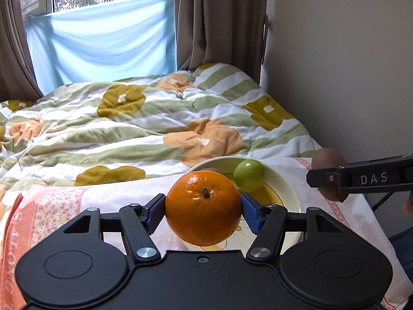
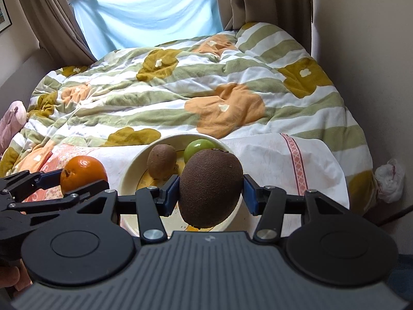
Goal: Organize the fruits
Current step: 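Carry the orange and kiwi into the duck bowl with both tools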
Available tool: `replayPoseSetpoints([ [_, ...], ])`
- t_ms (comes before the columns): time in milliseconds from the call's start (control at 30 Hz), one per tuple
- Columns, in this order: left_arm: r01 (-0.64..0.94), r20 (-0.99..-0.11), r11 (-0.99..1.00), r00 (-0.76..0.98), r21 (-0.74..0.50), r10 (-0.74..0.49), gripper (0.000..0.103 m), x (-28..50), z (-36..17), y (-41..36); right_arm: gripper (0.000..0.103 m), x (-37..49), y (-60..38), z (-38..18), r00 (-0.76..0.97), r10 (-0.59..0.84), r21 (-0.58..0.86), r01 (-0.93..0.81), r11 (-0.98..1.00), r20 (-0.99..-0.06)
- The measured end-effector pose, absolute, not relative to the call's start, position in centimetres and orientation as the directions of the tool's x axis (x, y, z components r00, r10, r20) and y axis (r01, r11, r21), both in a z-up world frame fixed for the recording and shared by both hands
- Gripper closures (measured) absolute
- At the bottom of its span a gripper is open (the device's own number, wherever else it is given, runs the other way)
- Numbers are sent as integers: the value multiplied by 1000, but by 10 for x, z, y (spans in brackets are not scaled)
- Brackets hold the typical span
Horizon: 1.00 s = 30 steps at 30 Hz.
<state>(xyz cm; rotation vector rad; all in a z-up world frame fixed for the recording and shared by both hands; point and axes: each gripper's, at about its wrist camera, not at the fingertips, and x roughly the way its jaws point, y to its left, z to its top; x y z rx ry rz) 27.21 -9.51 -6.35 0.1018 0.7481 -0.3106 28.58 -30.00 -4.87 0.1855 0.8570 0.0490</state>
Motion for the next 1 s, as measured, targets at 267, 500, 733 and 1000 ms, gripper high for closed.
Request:
replayPoseSetpoints([
  [267, 297, -752, 955, 633, 17, -184, 36, 306, -105, -115, 37, 323, -309, -80, 593, 156, 197, 3, 980, -790],
  [500, 326, -774, 941, 617, 87, -142, 36, 314, -123, -132, 37, 336, -312, -97, 564, 173, 204, -9, 979, -807],
  [733, 336, -773, 935, 621, 110, -132, 28, 312, -127, -136, 37, 339, -311, -100, 557, 175, 202, -14, 979, -812],
  [1000, 356, -756, 930, 633, 93, -166, 10, 299, -107, -129, 37, 341, -309, -101, 556, 184, 203, -27, 979, -811],
])
